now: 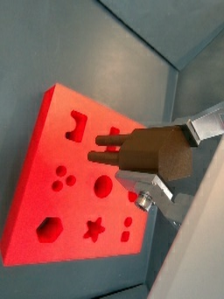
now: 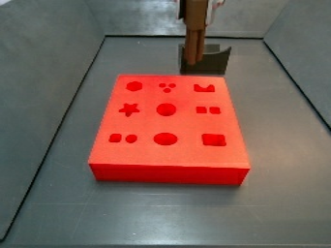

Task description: Insert the 3 prong object.

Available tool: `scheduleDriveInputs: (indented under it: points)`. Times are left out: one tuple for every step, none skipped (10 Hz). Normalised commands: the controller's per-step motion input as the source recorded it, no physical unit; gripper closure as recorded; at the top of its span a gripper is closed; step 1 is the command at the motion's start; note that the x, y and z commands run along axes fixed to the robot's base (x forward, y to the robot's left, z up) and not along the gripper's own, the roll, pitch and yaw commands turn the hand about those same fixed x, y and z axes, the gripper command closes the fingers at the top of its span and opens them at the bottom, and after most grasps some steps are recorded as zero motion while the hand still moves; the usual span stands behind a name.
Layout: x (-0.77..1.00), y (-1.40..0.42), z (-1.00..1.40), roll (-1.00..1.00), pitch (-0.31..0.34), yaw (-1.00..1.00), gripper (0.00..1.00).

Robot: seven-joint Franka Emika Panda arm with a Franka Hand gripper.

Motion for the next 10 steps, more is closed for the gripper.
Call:
scheduleDriveInputs:
  points:
    - [0.05, -0.05, -0.13, 0.06, 0.0, 0.0, 1.0]
    - [0.0, 0.0, -0.33, 0.08, 0.0, 0.0, 1.0]
    - [-0.29, 0.0, -0.47, 0.08, 0.0, 0.07, 1.0]
    - [-0.29, 0.0, -0.49, 0.0, 0.0, 0.35, 1.0]
    - [-0.2, 0.21, -0.37, -0.03, -0.006, 0.75, 1.0]
    - [-0.17, 0.22, -0.34, -0.05, -0.011, 0.91, 1.0]
    - [-0.14, 0.27, -0.19, 0.0, -0.017, 0.91, 1.0]
    - [0.0, 0.09, -0.04, 0.0, 0.0, 0.59, 1.0]
    - [0.0, 0.0, -0.16, 0.0, 0.0, 0.28, 1.0]
    - [-0.05, 0.0, -0.22, 0.0, 0.0, 0.24, 1.0]
